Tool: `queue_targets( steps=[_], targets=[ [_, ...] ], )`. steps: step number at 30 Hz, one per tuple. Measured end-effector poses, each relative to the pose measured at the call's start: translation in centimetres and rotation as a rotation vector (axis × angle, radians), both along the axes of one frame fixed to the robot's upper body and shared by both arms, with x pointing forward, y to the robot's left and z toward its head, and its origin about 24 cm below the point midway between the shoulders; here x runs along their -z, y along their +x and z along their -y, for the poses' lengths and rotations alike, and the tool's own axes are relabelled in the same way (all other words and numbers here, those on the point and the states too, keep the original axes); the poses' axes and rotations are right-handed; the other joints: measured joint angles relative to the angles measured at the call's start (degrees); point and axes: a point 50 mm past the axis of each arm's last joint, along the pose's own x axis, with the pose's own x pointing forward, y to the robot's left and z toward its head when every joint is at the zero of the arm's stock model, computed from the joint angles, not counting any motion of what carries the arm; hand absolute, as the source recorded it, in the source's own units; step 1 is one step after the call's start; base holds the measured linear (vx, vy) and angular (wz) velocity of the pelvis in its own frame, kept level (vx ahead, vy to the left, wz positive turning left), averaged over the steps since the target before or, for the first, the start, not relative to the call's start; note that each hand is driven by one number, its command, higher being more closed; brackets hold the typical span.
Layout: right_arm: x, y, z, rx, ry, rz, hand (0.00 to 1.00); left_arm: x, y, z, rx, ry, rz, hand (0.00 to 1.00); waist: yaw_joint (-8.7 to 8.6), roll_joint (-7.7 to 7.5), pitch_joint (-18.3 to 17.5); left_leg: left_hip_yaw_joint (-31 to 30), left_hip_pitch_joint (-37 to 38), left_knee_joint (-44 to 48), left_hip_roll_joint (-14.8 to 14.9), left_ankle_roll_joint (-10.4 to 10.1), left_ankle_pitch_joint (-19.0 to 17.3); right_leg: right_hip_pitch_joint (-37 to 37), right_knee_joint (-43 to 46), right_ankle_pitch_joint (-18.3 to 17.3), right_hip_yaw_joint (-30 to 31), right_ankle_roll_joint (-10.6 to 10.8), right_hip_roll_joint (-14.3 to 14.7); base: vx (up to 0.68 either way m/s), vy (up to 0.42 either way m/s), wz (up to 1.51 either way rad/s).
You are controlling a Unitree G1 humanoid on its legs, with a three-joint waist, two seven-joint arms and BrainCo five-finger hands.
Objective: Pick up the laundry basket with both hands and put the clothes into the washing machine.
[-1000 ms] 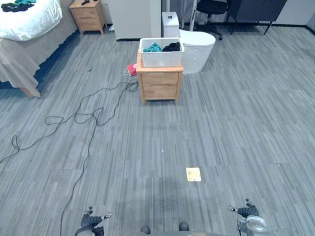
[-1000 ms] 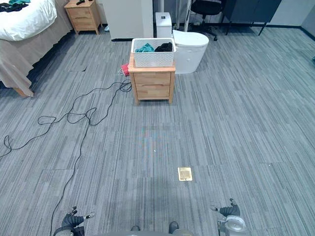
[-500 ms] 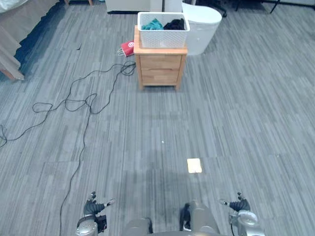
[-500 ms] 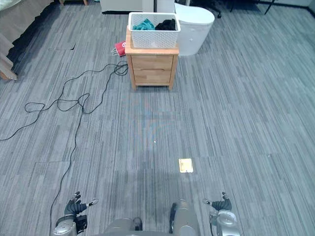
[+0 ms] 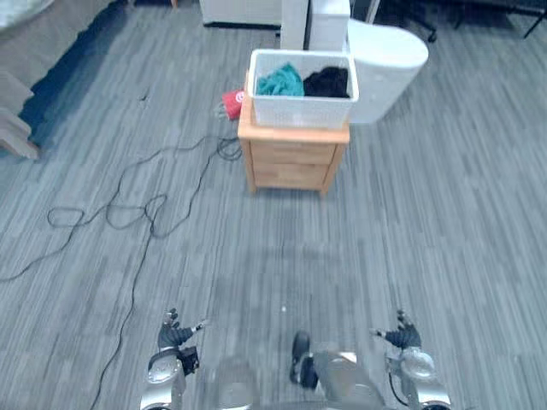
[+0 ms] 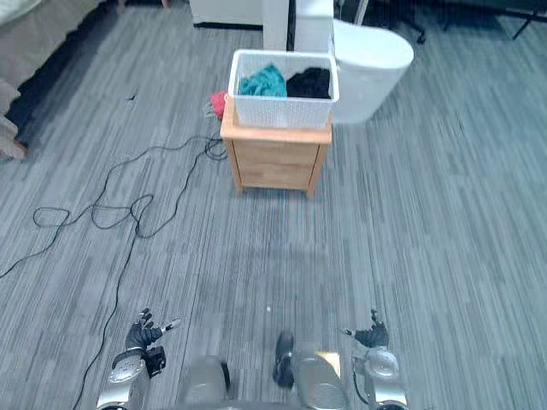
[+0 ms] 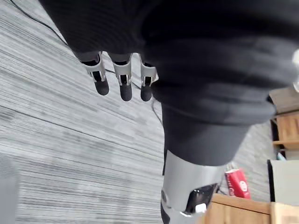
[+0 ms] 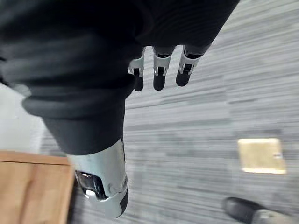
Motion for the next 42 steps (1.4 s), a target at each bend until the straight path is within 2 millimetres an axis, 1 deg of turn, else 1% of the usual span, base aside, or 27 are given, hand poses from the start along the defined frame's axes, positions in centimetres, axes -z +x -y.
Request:
queue_targets(
  steps=[2,3,4,5,6,8,10,11,12,14,15,17,19,20,21,22,24,26,27,28,30,32,33,34,36,39,42],
  targets=[
    [-0.1,0.2,-0.1,-0.001,0.000,0.005,0.00,0.1,-0.3,0.0,-0.001,-0.001,-0.008,0.00,1.04,-0.61,0.1,1.0,-1.1,-19.1,-2.4,-0.7,0.4,3.3,-1.5,-2.0,1.7,1.4,-1.1,0.58,0.161,-0.42],
    [0.0,-0.1,0.2,0.012,-0.002,-0.003,0.00,0.2,-0.4,0.2,-0.004,-0.007,-0.010,0.00,1.65,-0.83,-0.1,0.6,-0.2,-33.3,-4.1,-2.5,2.3,5.6,-2.3,-3.4,3.0,2.7,-1.8,0.55,0.208,-0.38],
    [0.1,-0.4,0.3,0.016,-0.004,-0.011,0.00,0.3,-0.7,0.3,-0.007,-0.010,-0.018,0.00,1.66,-0.76,-0.3,0.5,0.4,-38.4,-4.5,-2.9,3.3,6.6,-2.6,-4.3,3.3,3.3,-2.0,0.67,0.299,-0.47],
    [0.4,-0.8,0.2,0.020,-0.004,-0.026,0.00,0.7,-1.4,0.2,-0.011,-0.008,-0.041,0.00,1.61,-0.87,-0.9,-0.1,0.8,-41.5,-5.2,-2.0,8.7,8.3,-2.3,-6.7,4.4,4.8,-2.6,0.58,0.288,-0.45],
    [0.9,-1.4,-0.3,0.024,0.012,-0.049,0.00,1.0,-2.4,-0.1,-0.015,-0.002,-0.075,0.00,1.91,-2.84,-2.5,-0.1,1.4,-40.9,-6.8,0.3,12.5,8.4,-0.6,-8.5,6.0,5.2,-4.8,0.71,0.356,-0.52],
    [1.1,-1.7,-0.5,0.026,0.016,-0.056,0.00,1.3,-2.6,0.3,-0.010,-0.013,-0.089,0.00,1.81,-4.33,-4.0,0.2,1.6,-37.6,-8.7,3.4,10.0,5.5,8.0,-8.9,7.9,5.5,-7.7,0.62,0.304,-0.33],
    [1.4,-2.0,-0.9,0.028,0.028,-0.075,0.00,1.5,-2.7,0.5,0.003,-0.016,-0.104,0.00,1.52,-5.46,-4.5,1.7,4.6,-34.5,-10.5,4.7,5.0,0.3,24.3,-7.7,9.3,11.3,-10.5,0.54,0.272,-0.14],
    [1.7,-2.2,-1.2,0.016,0.029,-0.093,0.00,1.6,-2.7,0.7,0.016,-0.018,-0.115,0.00,1.05,-5.34,-4.4,2.1,7.5,-33.2,-11.4,5.5,2.1,-5.2,39.7,-1.5,9.6,19.1,-12.7,0.56,0.232,0.09],
    [2.1,-2.6,-1.5,0.003,0.036,-0.120,0.00,1.6,-2.5,0.7,0.036,-0.010,-0.119,0.00,0.26,-5.17,-4.3,2.3,10.8,-32.6,-12.0,6.2,-0.1,-10.1,52.0,-0.9,9.2,19.2,-14.4,0.64,0.227,0.19],
    [2.3,-2.6,-2.1,-0.021,0.043,-0.135,0.00,1.6,-2.5,0.6,0.037,-0.005,-0.120,0.00,-0.28,-4.67,-4.0,2.3,15.7,-33.7,-12.1,6.5,-1.5,-14.8,58.7,-3.1,7.4,15.0,-15.3,0.49,0.119,0.13],
    [2.2,-2.3,-2.5,-0.030,0.047,-0.123,0.00,1.5,-2.4,0.3,0.034,0.001,-0.118,0.00,-0.44,-3.95,-3.8,2.5,20.5,-36.9,-11.8,6.4,-1.6,-18.1,57.0,-4.3,4.3,13.2,-15.5,0.36,0.045,0.04],
    [2.0,-1.9,-2.4,-0.032,0.044,-0.109,0.00,1.4,-2.3,0.1,0.033,0.007,-0.115,0.00,-0.52,-3.58,-3.7,2.5,24.4,-39.7,-11.6,6.0,-1.6,-20.5,50.0,-5.2,1.1,11.9,-15.4,0.42,-0.020,0.12],
    [1.9,-1.9,-2.1,-0.021,0.038,-0.105,0.00,1.4,-2.2,0.0,0.026,0.007,-0.115,0.00,-0.95,-3.90,-4.0,2.0,28.3,-41.8,-11.2,4.1,-2.6,-21.3,32.3,-4.6,-2.1,11.3,-13.9,0.43,-0.123,0.32],
    [1.9,-1.9,-2.1,-0.021,0.038,-0.105,0.00,1.4,-2.3,-0.1,0.026,0.007,-0.119,0.00,-1.29,-4.13,-4.1,1.9,28.8,-42.0,-11.2,3.3,-3.0,-21.1,27.0,-3.0,-2.1,11.0,-13.3,0.36,-0.163,0.46],
    [2.0,-2.1,-2.2,-0.019,0.040,-0.111,0.00,1.5,-2.6,-0.6,0.027,0.023,-0.134,0.00,-1.81,-5.62,-4.9,0.8,29.3,-42.4,-12.6,1.5,-4.1,-20.5,15.8,4.5,-1.2,10.4,-12.5,0.44,-0.208,0.37],
    [2.2,-2.6,-1.2,-0.013,0.018,-0.138,0.00,2.1,-2.7,0.5,0.024,-0.016,-0.154,0.00,-1.39,-4.23,-5.5,-1.2,30.7,-42.8,-11.6,-0.4,-5.3,-19.8,15.8,7.2,-0.5,6.9,-11.1,0.44,-0.205,0.29],
    [2.1,-2.7,-0.9,0.001,0.015,-0.140,0.00,2.4,-3.2,1.2,0.016,-0.038,-0.162,0.00,-1.40,-2.59,-6.1,-1.6,30.6,-41.8,-10.1,-0.9,-5.4,-19.1,15.0,5.5,-1.3,6.5,-10.0,0.35,-0.183,0.16],
    [2.0,-3.1,-1.0,-0.003,0.011,-0.134,0.00,2.4,-2.9,2.0,-0.012,-0.070,-0.144,0.00,-1.58,-1.25,-5.6,-3.1,25.6,-28.7,-6.7,-2.4,-5.1,-16.3,13.7,3.0,-3.0,6.2,-8.4,0.33,-0.220,0.31],
    [1.8,-3.0,-1.2,-0.008,0.010,-0.117,0.00,2.2,-2.7,2.2,-0.015,-0.076,-0.125,0.00,-1.56,-0.80,-5.3,-3.8,20.3,-17.0,-3.5,-4.6,-4.2,-13.3,12.1,2.2,-3.7,5.1,-7.0,0.26,-0.153,0.00],
    [1.4,-2.8,-1.4,-0.008,0.010,-0.092,0.00,2.1,-3.0,2.2,-0.018,-0.076,-0.121,0.00,-0.87,-1.01,-5.2,-3.6,17.7,-10.8,-1.6,-4.0,-4.6,-11.1,11.4,1.6,-3.6,4.3,-6.2,0.25,-0.121,-0.12],
    [0.5,-2.2,-1.2,-0.008,-0.003,-0.036,0.00,1.7,-2.8,2.1,-0.016,-0.073,-0.098,0.00,-0.06,-2.04,-5.5,-2.7,15.4,-13.0,-1.8,-2.9,-5.3,-10.0,10.7,1.1,-2.9,4.0,-6.0,0.18,-0.065,-0.28],
    [-0.8,-0.9,-1.1,-0.019,-0.023,0.038,0.00,0.9,-2.2,1.9,-0.019,-0.063,-0.044,0.00,0.07,-1.42,-6.1,-2.6,14.1,-22.9,-3.1,-2.3,-5.3,-9.9,9.9,1.2,-2.0,4.4,-5.4,0.19,0.021,-0.29],
    [-1.6,-0.4,-0.8,-0.026,-0.041,0.073,0.00,0.5,-1.9,1.8,-0.020,-0.056,-0.020,0.00,0.04,-0.95,-6.3,-2.8,14.4,-29.2,-4.0,-2.4,-4.3,-10.1,9.9,1.3,-1.6,5.1,-5.0,0.25,0.109,-0.40],
    [-2.3,0.0,-0.8,-0.032,-0.050,0.113,0.00,-0.2,-1.6,1.4,-0.025,-0.042,0.015,0.00,0.07,-1.20,-6.5,-2.7,15.4,-33.6,-4.9,-1.4,-0.8,-10.3,10.2,1.1,-0.5,5.9,-4.9,0.22,0.101,-0.30],
    [-3.9,0.4,-1.3,-0.035,-0.055,0.199,0.00,-1.4,-1.1,1.0,-0.028,-0.022,0.079,0.00,-0.10,-2.52,-7.2,-1.9,17.4,-36.8,-6.7,-1.1,-0.2,-9.4,9.0,1.2,-0.1,6.5,-6.2,0.24,0.086,-0.09],
    [-5.8,1.1,-1.1,-0.054,-0.094,0.290,0.00,-3.3,0.2,1.0,-0.010,0.002,0.181,0.00,-0.12,-2.91,-7.6,-0.8,20.1,-39.9,-8.3,-0.8,-0.1,-8.0,7.6,0.8,0.5,7.5,-7.4,0.17,0.077,-0.03],
    [-6.4,1.9,-1.4,-0.085,-0.110,0.316,0.00,-3.9,0.8,0.9,-0.004,0.011,0.219,0.00,-0.12,-2.79,-8.5,-0.3,21.5,-42.9,-9.1,-0.7,0.6,-7.3,5.5,1.2,1.1,8.1,-7.5,0.10,0.022,-0.09]
  ],
)
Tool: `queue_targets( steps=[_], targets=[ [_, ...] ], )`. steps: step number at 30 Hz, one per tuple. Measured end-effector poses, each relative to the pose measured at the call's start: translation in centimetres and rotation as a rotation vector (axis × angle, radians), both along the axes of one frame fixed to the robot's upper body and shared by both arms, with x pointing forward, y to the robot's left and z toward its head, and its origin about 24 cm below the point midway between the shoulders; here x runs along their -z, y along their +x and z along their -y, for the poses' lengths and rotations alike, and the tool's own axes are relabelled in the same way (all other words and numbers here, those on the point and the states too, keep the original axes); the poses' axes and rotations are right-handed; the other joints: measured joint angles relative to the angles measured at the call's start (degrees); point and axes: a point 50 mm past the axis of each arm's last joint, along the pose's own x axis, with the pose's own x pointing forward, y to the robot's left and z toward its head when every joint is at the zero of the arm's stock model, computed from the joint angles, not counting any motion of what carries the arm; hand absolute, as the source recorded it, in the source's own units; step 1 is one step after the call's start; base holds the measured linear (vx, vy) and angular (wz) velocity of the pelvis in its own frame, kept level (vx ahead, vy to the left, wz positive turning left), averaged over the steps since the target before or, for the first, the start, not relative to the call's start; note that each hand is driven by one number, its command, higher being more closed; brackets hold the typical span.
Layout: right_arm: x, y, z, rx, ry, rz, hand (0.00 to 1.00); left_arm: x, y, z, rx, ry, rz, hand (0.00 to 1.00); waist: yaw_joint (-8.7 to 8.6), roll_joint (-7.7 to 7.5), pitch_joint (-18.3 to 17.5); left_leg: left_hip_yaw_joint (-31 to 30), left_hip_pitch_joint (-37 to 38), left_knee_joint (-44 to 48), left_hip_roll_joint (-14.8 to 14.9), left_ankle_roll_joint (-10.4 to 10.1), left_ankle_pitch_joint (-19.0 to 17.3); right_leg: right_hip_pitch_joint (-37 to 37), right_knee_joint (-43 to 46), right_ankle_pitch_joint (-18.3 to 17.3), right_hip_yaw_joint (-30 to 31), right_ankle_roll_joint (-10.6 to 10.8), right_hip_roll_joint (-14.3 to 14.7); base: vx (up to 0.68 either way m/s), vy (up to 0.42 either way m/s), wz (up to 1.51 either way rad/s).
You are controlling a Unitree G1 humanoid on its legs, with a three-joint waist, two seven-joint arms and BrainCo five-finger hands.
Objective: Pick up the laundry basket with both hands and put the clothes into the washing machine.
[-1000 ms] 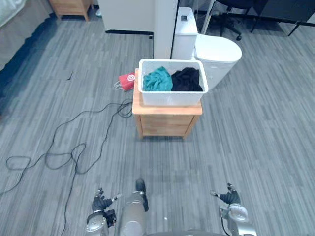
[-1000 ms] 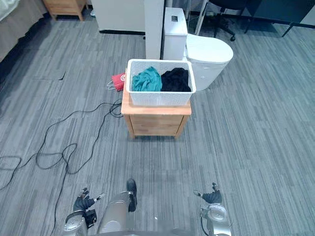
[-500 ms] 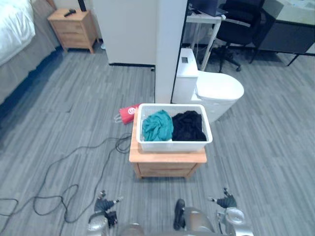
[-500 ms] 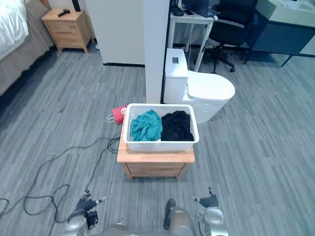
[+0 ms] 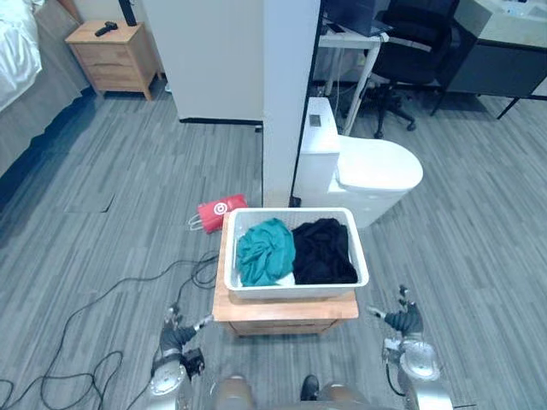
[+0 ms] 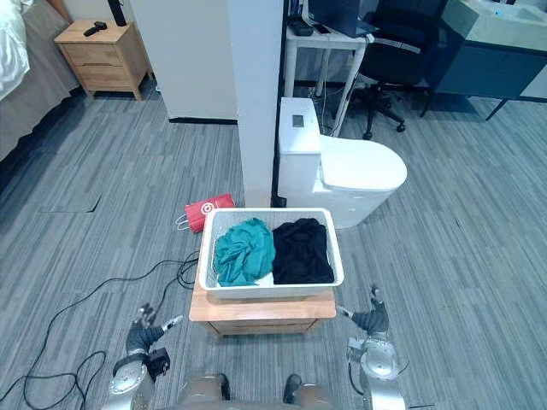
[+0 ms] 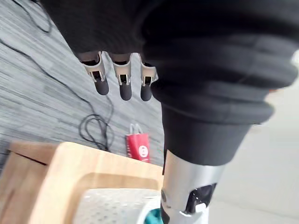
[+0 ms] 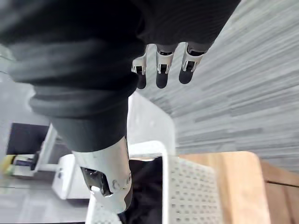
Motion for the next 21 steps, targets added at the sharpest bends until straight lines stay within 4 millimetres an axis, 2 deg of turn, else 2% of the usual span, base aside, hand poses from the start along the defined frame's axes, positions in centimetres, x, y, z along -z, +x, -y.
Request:
queue_targets(
  steps=[5,9,13,15,16,18,21],
  targets=[
    [0.4,1.3,0.7,-0.031,-0.053,-0.037,0.00,0.2,0.9,0.2,0.033,0.007,-0.009,0.00,-0.08,0.73,-0.4,0.3,0.9,-5.3,-1.5,0.1,2.6,0.0,-3.7,1.7,0.7,0.1,0.5,0.07,-0.003,-0.07],
    [0.0,4.5,0.9,-0.050,-0.110,-0.043,0.00,0.3,3.4,0.7,0.069,0.026,-0.026,0.00,-0.10,0.88,-0.1,0.1,-0.9,-10.1,-2.1,0.1,6.2,-3.0,-6.7,4.6,1.5,-0.4,0.9,-0.02,-0.020,-0.12],
    [-2.3,8.7,0.3,-0.064,-0.155,0.020,0.00,-0.8,6.9,1.9,0.095,0.045,0.009,0.00,-0.22,1.42,3.7,0.2,-3.8,-11.0,-2.4,0.6,8.1,-6.4,-7.8,7.5,2.8,-0.7,0.9,-0.12,-0.005,-0.18],
    [-4.3,11.7,-0.7,-0.102,-0.203,0.061,0.00,-2.4,9.9,2.6,0.097,0.065,0.055,0.00,-0.26,1.36,6.2,0.1,-7.2,-10.4,-2.6,1.2,8.8,-9.9,-7.9,9.3,3.7,-0.7,0.8,-0.18,0.005,-0.20],
    [-4.9,12.4,-1.0,-0.106,-0.213,0.076,0.00,-2.9,10.7,2.7,0.091,0.072,0.067,0.00,-0.29,1.30,7.1,0.1,-7.7,-10.3,-2.7,1.3,9.0,-10.5,-7.9,9.7,3.9,-0.6,0.7,-0.21,0.006,-0.11],
    [-7.2,14.8,-2.2,-0.134,-0.233,0.126,0.00,-5.0,13.3,2.6,0.076,0.115,0.121,0.00,-0.21,0.63,10.2,0.2,-9.7,-9.8,-2.9,1.8,9.9,-12.4,-7.9,11.1,4.6,-0.5,0.6,-0.24,0.000,-0.09],
    [-9.9,17.2,-3.0,-0.140,-0.249,0.173,0.00,-7.2,15.4,1.7,0.075,0.179,0.163,0.00,-0.15,-0.21,12.8,0.4,-11.3,-9.7,-3.1,1.9,10.7,-14.2,-7.9,12.4,5.1,-0.5,0.5,-0.17,-0.017,-0.07]
  ],
)
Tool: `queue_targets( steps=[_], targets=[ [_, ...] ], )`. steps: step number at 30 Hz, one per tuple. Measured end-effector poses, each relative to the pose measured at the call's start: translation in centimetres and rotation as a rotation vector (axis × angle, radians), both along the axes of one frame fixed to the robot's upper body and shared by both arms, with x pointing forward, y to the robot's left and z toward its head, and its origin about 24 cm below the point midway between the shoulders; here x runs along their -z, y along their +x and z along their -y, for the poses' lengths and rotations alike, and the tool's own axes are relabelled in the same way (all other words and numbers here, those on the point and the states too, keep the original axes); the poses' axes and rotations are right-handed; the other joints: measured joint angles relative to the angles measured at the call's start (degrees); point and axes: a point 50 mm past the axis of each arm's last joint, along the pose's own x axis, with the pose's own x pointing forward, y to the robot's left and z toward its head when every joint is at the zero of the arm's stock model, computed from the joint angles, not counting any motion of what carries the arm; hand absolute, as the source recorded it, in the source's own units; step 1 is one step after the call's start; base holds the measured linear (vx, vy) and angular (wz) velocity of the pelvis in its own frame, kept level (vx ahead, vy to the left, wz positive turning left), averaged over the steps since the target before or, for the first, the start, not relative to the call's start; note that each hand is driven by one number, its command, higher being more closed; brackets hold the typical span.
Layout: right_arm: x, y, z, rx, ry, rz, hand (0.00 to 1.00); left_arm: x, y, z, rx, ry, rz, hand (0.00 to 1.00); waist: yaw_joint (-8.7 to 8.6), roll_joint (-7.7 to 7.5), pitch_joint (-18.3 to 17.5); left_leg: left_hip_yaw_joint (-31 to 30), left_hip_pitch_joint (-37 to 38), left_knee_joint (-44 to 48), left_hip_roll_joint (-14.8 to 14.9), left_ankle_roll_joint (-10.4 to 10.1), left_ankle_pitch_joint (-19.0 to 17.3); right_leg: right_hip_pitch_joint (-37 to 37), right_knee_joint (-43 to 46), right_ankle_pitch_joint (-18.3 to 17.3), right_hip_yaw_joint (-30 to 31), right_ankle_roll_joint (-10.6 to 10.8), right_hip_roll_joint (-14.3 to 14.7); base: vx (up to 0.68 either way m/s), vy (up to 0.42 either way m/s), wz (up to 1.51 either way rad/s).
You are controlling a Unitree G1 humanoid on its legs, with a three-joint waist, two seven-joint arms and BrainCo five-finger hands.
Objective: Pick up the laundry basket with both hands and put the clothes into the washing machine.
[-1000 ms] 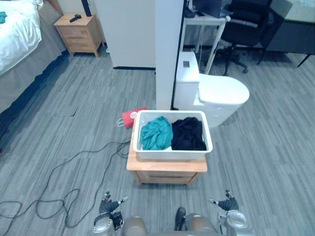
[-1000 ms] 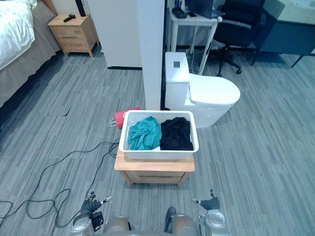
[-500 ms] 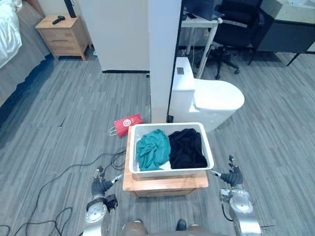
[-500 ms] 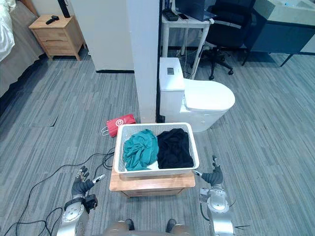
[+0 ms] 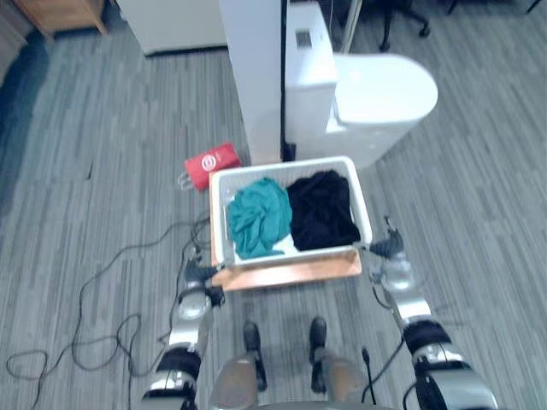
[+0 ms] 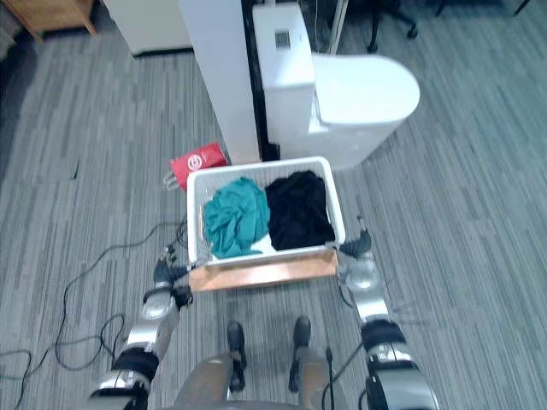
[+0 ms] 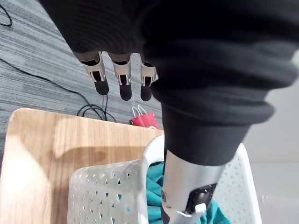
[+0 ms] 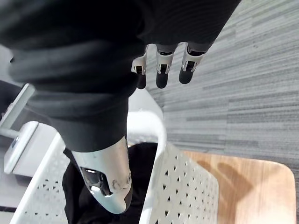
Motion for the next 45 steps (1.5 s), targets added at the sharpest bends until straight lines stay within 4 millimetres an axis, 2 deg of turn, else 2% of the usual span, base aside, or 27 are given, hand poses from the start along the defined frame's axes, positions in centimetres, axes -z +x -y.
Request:
queue_targets(
  steps=[2,3,4,7,10,15,17,21,24,27,33,35,37,39,42,45],
  targets=[
    [-1.8,1.3,-0.2,0.001,-0.013,0.031,0.00,-1.6,1.5,0.0,0.018,0.031,0.030,0.00,0.00,-0.10,1.6,0.0,-1.0,0.0,-0.2,0.2,0.6,-1.0,-0.2,0.7,0.1,0.1,-0.2,-0.13,-0.015,-0.01],
    [-3.0,2.0,-0.3,0.004,-0.020,0.045,0.00,-2.8,2.4,0.3,0.027,0.034,0.061,1.00,0.10,-0.12,2.3,-0.2,-1.9,0.0,-0.3,0.1,0.9,-1.8,-0.4,1.4,0.1,0.1,-0.2,-0.08,-0.005,0.01],
    [-4.3,2.8,-0.7,-0.004,-0.024,0.067,1.00,-3.9,3.4,0.6,0.041,0.050,0.081,1.00,0.01,-0.14,3.7,-0.4,-2.1,0.0,-0.5,0.4,1.3,-1.9,-0.5,1.8,0.1,0.1,-0.4,-0.07,-0.001,0.04],
    [-6.1,3.8,-0.8,0.003,-0.031,0.092,1.00,-6.0,5.0,1.5,0.083,0.073,0.122,1.00,-0.20,-0.14,4.1,-0.7,-4.7,0.1,-1.0,0.8,1.8,-3.9,-1.3,2.9,0.1,0.4,-0.7,-0.03,0.004,0.02],
    [-6.7,4.0,-0.5,0.012,-0.029,0.096,1.00,-7.5,5.9,2.0,0.109,0.107,0.150,1.00,-0.34,-0.16,4.1,-0.9,-6.3,0.6,-1.2,1.0,2.0,-4.9,-2.3,3.7,0.2,0.6,-1.0,0.01,0.007,0.00],
    [-6.8,4.1,-0.5,0.010,0.028,0.097,1.00,-9.1,6.3,0.4,0.083,0.168,0.179,1.00,-1.16,-0.22,5.2,-2.0,-6.8,0.9,-1.3,1.0,1.9,-5.0,-2.4,3.7,0.1,0.6,-1.0,0.03,0.004,0.01],
    [-6.5,4.0,-0.7,0.005,0.053,0.088,1.00,-9.3,6.2,-0.2,0.076,0.189,0.177,1.00,-1.36,-0.23,5.3,-1.9,-6.9,0.9,-1.3,1.0,1.9,-5.2,-2.4,3.7,0.3,0.6,-1.0,0.00,-0.004,-0.03],
    [-5.8,3.8,-0.8,-0.007,0.100,0.077,1.00,-9.2,6.2,-0.2,0.080,0.195,0.172,1.00,-1.36,-0.23,5.3,-1.6,-6.8,0.8,-1.3,1.0,1.9,-5.3,-2.4,3.8,0.7,0.6,-0.9,0.01,-0.012,-0.04],
    [-5.0,2.8,-0.8,-0.015,0.133,0.098,1.00,-9.0,5.9,-0.1,0.086,0.197,0.172,1.00,-1.39,-0.23,5.3,-1.2,-6.2,0.7,-1.3,1.0,1.9,-5.0,-2.5,3.9,1.2,0.6,-0.8,0.02,-0.018,-0.08],
    [-3.5,1.0,-0.6,-0.013,0.182,0.122,1.00,-7.8,4.3,0.0,0.101,0.189,0.192,1.00,-1.78,-0.26,5.3,-1.1,-3.4,-0.5,-1.4,0.9,1.8,-2.5,-3.4,3.9,1.6,0.6,-0.8,0.05,-0.010,-0.10],
    [-1.5,-4.6,1.0,0.017,0.218,0.203,1.00,-4.5,-1.8,1.4,0.138,0.102,0.229,1.00,-1.90,-0.49,4.2,-0.2,2.3,-1.0,-1.4,0.4,-0.4,3.4,-5.7,3.4,2.8,1.1,-0.5,0.06,0.003,-0.12],
    [-0.1,-6.7,1.1,0.016,0.217,0.175,1.00,-2.8,-4.2,1.6,0.145,0.068,0.190,1.00,-2.10,-0.69,1.1,0.7,2.8,-1.0,-1.3,0.3,-1.1,3.7,-6.2,3.3,3.8,1.3,-0.4,0.09,0.012,-0.25],
    [1.6,-9.2,1.2,0.012,0.213,0.124,1.00,-1.2,-7.2,1.8,0.161,0.025,0.146,1.00,-3.07,-0.83,-1.8,1.7,5.3,-0.9,-1.2,0.2,-2.4,5.6,-6.4,2.9,5.2,1.8,-0.3,0.13,0.030,-0.29],
    [2.5,-11.1,1.4,0.015,0.219,0.095,1.00,-0.5,-9.0,2.2,0.169,-0.014,0.125,1.00,-3.06,-0.87,-4.7,3.5,6.6,-0.9,-1.2,0.3,-3.4,6.0,-6.4,2.7,6.7,2.1,-0.2,0.09,0.036,-0.46],
    [2.6,-13.5,1.8,0.024,0.209,0.093,1.00,-0.4,-10.5,2.6,0.200,-0.036,0.120,1.00,-3.22,-1.15,-6.7,6.8,9.4,-0.7,-1.2,0.4,-4.8,7.2,-6.0,2.2,9.9,2.8,0.0,0.04,0.043,-0.51],
    [2.8,-14.8,1.7,0.024,0.213,0.092,1.00,-0.7,-11.2,2.6,0.208,-0.017,0.125,1.00,-4.01,-1.60,-7.7,11.6,11.4,1.8,-0.5,0.3,-7.4,6.9,-4.2,2.0,14.3,3.1,0.8,0.00,0.043,-0.80]
  ],
)
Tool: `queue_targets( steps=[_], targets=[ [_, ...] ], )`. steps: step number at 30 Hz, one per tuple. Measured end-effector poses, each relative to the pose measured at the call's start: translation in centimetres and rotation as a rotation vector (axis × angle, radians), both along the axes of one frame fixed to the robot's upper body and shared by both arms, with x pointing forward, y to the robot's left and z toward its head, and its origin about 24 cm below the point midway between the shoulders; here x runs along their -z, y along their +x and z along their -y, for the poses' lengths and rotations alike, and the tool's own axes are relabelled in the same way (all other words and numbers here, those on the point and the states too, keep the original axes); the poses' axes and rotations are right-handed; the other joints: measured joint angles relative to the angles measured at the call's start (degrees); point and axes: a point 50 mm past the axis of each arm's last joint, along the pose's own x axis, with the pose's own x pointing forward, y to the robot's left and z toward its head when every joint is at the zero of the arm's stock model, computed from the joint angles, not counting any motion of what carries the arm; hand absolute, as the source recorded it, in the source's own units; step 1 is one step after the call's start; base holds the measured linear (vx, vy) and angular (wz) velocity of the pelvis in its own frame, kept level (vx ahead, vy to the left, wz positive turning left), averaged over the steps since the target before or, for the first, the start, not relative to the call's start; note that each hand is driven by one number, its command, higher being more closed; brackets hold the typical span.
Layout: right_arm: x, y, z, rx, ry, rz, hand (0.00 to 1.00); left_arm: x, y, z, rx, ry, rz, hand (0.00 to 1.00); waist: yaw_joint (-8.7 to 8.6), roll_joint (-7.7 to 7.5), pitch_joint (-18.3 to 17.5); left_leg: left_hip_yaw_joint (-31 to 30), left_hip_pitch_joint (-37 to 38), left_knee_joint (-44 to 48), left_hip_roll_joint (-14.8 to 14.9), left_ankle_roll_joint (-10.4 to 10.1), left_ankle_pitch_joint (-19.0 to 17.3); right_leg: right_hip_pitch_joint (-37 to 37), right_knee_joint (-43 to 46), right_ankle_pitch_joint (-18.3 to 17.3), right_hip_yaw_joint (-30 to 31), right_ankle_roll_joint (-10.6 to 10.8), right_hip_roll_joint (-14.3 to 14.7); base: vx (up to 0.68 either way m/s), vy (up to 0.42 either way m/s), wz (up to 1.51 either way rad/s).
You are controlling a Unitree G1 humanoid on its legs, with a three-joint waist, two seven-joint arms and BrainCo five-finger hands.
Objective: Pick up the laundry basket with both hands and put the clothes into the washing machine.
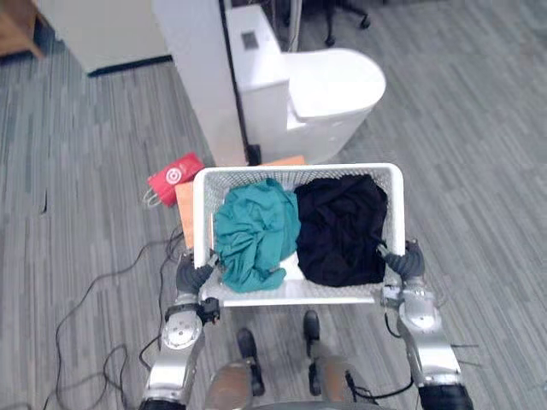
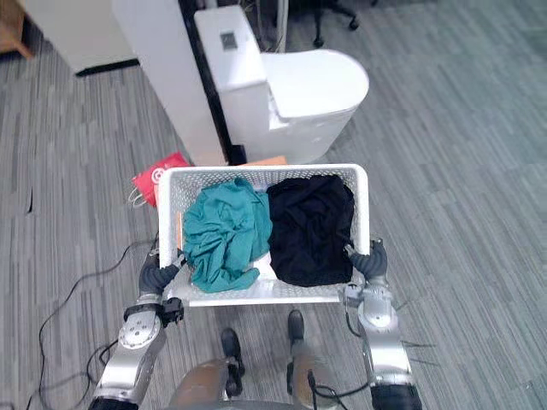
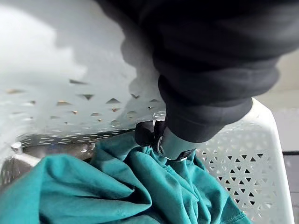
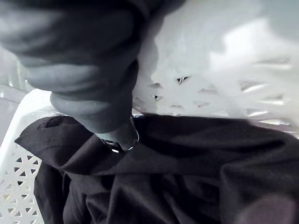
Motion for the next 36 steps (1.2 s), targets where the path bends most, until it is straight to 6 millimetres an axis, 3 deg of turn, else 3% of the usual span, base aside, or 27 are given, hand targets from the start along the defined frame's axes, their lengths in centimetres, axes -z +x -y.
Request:
queue_targets(
  steps=[2,3,4,5,7,8,9,10,11,12,13,14,15,16,18,20,21,23,25,27,28,29,30,31,33,34,36],
  targets=[
    [0.0,-0.3,-0.1,-0.001,-0.007,0.001,1.00,-0.2,-0.2,-0.2,0.000,0.042,0.004,1.00,-0.40,-0.38,-0.7,5.2,0.7,2.7,1.2,0.2,-2.1,-1.0,-0.9,1.2,0.9,0.4,0.5,-0.07,0.035,-1.28],
    [0.0,-0.2,-0.3,-0.004,-0.004,0.001,1.00,-0.3,-0.2,-0.3,-0.005,0.053,0.007,1.00,-0.59,-0.51,-1.1,9.1,1.5,3.3,2.3,0.5,-2.9,-0.7,-1.8,-0.7,-4.4,-1.9,-0.4,-0.07,0.010,-1.62],
    [0.1,-0.1,-0.3,-0.005,-0.001,-0.001,1.00,-0.3,-0.2,-0.4,-0.009,0.061,0.009,1.00,-0.60,0.09,-1.5,11.7,1.9,3.7,3.6,0.5,-3.2,-1.6,-0.8,-3.1,-13.3,-4.6,-1.5,-0.05,0.005,-2.06],
    [0.4,0.4,-0.6,-0.013,0.009,-0.010,1.00,-0.4,-0.2,-0.9,-0.024,0.076,0.011,1.00,-0.54,0.12,-1.9,17.6,3.4,4.7,6.1,0.0,-3.8,-3.3,4.2,-5.4,-32.4,-7.5,-4.4,-0.03,0.012,-1.89],
    [1.1,0.8,-1.0,-0.022,0.025,-0.030,1.00,-0.4,-0.3,-1.3,-0.042,0.086,0.006,1.00,-0.06,-0.16,-2.2,23.2,5.7,6.3,8.3,-1.2,-4.9,-2.5,10.0,-8.1,-46.6,-10.7,-6.9,0.01,-0.052,-1.89],
    [1.5,1.0,-1.2,-0.025,0.036,-0.046,1.00,-0.2,-0.5,-1.4,-0.050,0.086,-0.004,1.00,0.00,-0.70,-2.7,27.2,7.2,10.2,10.4,-2.5,-7.2,-1.2,13.4,-9.9,-51.9,-10.5,-7.5,0.08,-0.179,-2.19],
    [1.5,1.2,-1.4,-0.048,0.029,-0.047,1.00,0.1,-0.7,-1.4,-0.061,0.075,-0.016,1.00,0.31,-0.02,-2.8,29.8,8.0,16.8,13.9,-3.9,-10.6,-1.0,14.5,-8.9,-49.6,-8.3,-5.9,0.11,-0.188,-2.18],
    [1.5,1.3,-1.4,-0.054,0.027,-0.050,1.00,0.3,-0.9,-1.4,-0.071,0.066,-0.028,1.00,0.56,0.48,-3.0,30.2,8.0,22.4,17.3,-3.1,-11.5,-2.0,15.1,-9.5,-46.0,-9.0,-3.9,0.12,-0.170,-1.90],
    [1.6,1.3,-1.4,-0.057,0.023,-0.055,1.00,0.6,-1.0,-1.3,-0.074,0.061,-0.038,1.00,1.07,0.72,-3.0,29.5,7.8,26.9,19.6,-2.2,-11.7,-2.3,15.4,-9.8,-43.7,-9.4,-2.5,0.13,-0.152,-1.99],
    [1.8,1.3,-1.2,-0.069,0.004,-0.067,1.00,1.2,-1.2,-1.2,-0.077,0.048,-0.063,1.00,1.86,1.75,-3.0,25.8,5.9,36.6,24.3,5.8,-11.6,-2.2,15.5,-11.0,-39.6,-10.3,0.8,0.12,-0.178,-2.15],
    [1.8,1.3,-0.8,-0.074,-0.014,-0.075,1.00,1.7,-1.4,-0.9,-0.075,0.038,-0.087,1.00,2.29,3.16,-3.1,15.6,1.2,45.5,26.4,12.2,-11.3,-1.6,15.3,-11.5,-36.0,-10.8,4.0,0.09,-0.118,-2.07],
    [1.8,1.3,-0.6,-0.075,-0.029,-0.077,1.00,2.0,-1.5,-0.7,-0.076,0.026,-0.098,1.00,2.57,3.81,-3.1,9.2,-1.2,47.4,25.0,10.7,-11.8,-1.2,14.9,-11.6,-34.3,-11.0,5.3,0.10,-0.025,-1.89],
    [1.6,1.3,-0.1,-0.077,-0.052,-0.079,1.00,2.4,-1.5,-0.2,-0.081,0.002,-0.110,1.00,2.70,4.26,-2.9,-1.4,-5.8,47.5,19.6,6.9,-13.5,-0.1,13.3,-11.6,-31.5,-11.0,6.7,0.15,0.046,-1.72],
    [1.6,1.4,0.2,-0.077,-0.067,-0.083,1.00,2.5,-1.6,0.1,-0.084,-0.013,-0.115,1.00,2.80,3.95,-2.8,-8.4,-9.3,44.5,13.5,4.9,-14.6,1.4,11.0,-11.5,-29.7,-11.2,6.8,0.18,0.060,-1.63],
    [1.4,1.4,0.6,-0.080,-0.087,-0.084,1.00,2.6,-1.6,0.4,-0.075,-0.018,-0.118,1.00,3.84,3.89,-2.9,-13.1,-12.8,35.7,7.5,3.3,-13.9,4.0,6.5,-9.7,-26.5,-10.8,6.9,0.19,0.082,-1.54],
    [1.3,1.4,0.8,-0.087,-0.107,-0.086,1.00,2.6,-1.6,0.5,-0.079,-0.028,-0.117,1.00,4.47,4.65,-2.8,-15.3,-15.9,24.7,4.5,-1.0,-11.2,7.1,1.0,-8.1,-22.5,-9.0,7.8,0.21,0.134,-1.39],
    [1.4,1.4,0.6,-0.094,-0.106,-0.090,1.00,2.7,-1.8,0.5,-0.090,-0.036,-0.123,1.00,5.25,4.96,-2.8,-15.7,-16.7,19.0,3.5,-3.1,-6.5,9.1,-2.1,-7.3,-19.7,-7.8,8.2,0.25,0.142,-1.08],
    [1.3,1.5,0.3,-0.105,-0.108,-0.086,1.00,2.9,-2.1,0.4,-0.110,-0.049,-0.128,1.00,6.77,5.65,-3.1,-15.9,-16.1,17.9,3.2,-2.6,-2.6,9.3,-2.2,-7.7,-14.4,-6.2,8.9,0.29,0.152,-1.09],
    [1.6,1.4,0.8,-0.081,-0.121,-0.105,1.00,2.7,-1.7,0.4,-0.108,-0.054,-0.119,1.00,6.75,6.15,-3.1,-15.8,-18.5,22.4,3.8,-0.8,-3.8,9.6,-2.1,-7.1,-14.6,-6.0,8.7,0.27,0.203,-0.24],
    [1.7,1.3,0.5,-0.074,-0.115,-0.108,1.00,3.0,-2.1,0.3,-0.117,-0.063,-0.139,1.00,7.20,5.26,-3.2,-13.8,-16.9,21.9,3.1,4.2,-6.0,7.2,5.8,-12.7,-14.4,-3.7,7.1,0.34,0.199,0.01],
    [2.0,1.2,0.1,-0.072,-0.094,-0.115,1.00,3.2,-2.4,0.2,-0.121,-0.059,-0.152,1.00,7.10,4.09,-3.2,-13.0,-14.7,21.2,1.6,5.8,-6.9,4.2,15.7,-18.1,-14.3,0.4,5.0,0.38,0.166,0.05],
    [2.2,1.0,0.1,-0.066,-0.091,-0.122,1.00,3.4,-2.6,0.1,-0.120,-0.056,-0.160,1.00,6.96,3.71,-3.1,-12.8,-13.6,21.3,0.9,6.6,-7.4,2.2,22.3,-20.5,-14.0,3.6,4.0,0.43,0.180,0.33],
    [2.8,0.5,-0.2,-0.067,-0.077,-0.145,1.00,3.6,-2.8,-0.2,-0.119,-0.040,-0.182,1.00,6.42,3.05,-3.0,-13.2,-11.2,21.0,-1.0,7.0,-8.3,-1.7,35.7,-22.3,-14.0,11.1,1.3,0.47,0.172,0.63],
    [3.4,0.1,-0.4,-0.067,-0.067,-0.172,1.00,3.8,-3.1,-0.5,-0.112,-0.014,-0.199,1.00,5.41,2.89,-2.9,-14.6,-7.5,19.2,-2.8,7.8,-9.7,-4.7,47.7,-21.6,-14.5,11.5,-1.2,0.48,0.158,0.67],
    [4.1,-0.2,-0.7,-0.063,-0.054,-0.199,1.00,3.9,-3.3,-0.7,-0.105,0.013,-0.212,1.00,5.39,2.83,-2.8,-15.3,-2.8,16.9,-4.0,8.4,-10.4,-7.0,55.0,-22.6,-15.5,7.8,-3.4,0.49,0.077,0.45],
    [4.2,-0.3,-0.8,-0.061,-0.051,-0.202,1.00,3.8,-3.3,-0.8,-0.100,0.023,-0.213,1.00,5.01,3.10,-2.7,-16.6,0.0,14.7,-4.3,8.7,-10.9,-8.8,55.0,-23.4,-17.4,4.1,-4.7,0.47,0.033,0.39],
    [4.1,-0.2,-0.8,-0.050,-0.039,-0.195,1.00,3.7,-3.2,-0.8,-0.090,0.038,-0.207,1.00,3.80,3.20,-2.7,-19.1,3.0,12.1,-3.9,8.5,-11.9,-12.1,49.7,-24.8,-19.2,0.9,-4.5,0.45,-0.032,0.53]
  ],
)
